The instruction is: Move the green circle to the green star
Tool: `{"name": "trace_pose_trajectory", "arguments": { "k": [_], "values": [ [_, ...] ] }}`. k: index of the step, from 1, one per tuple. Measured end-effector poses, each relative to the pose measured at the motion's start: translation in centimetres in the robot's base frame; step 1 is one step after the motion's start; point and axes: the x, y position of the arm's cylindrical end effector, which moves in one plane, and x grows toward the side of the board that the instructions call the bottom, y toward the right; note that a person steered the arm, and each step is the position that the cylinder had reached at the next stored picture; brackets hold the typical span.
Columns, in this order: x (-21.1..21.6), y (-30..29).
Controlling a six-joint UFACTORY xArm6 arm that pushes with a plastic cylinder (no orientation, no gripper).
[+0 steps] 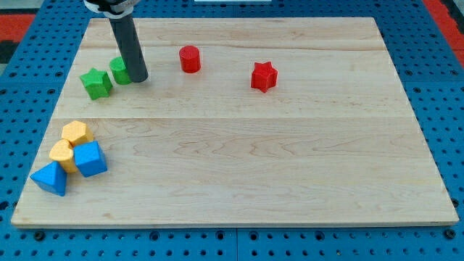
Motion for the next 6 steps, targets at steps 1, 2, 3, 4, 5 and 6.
{"name": "trace_pose_trajectory", "arguments": {
  "k": [1, 2, 3, 4, 5, 6],
  "values": [
    [-2.4, 1.4],
    [-3.8, 0.4],
    [-3.3, -1.4],
    [-3.1, -1.7],
    [-3.0, -1.2],
    [-1.3, 1.3]
  ]
}}
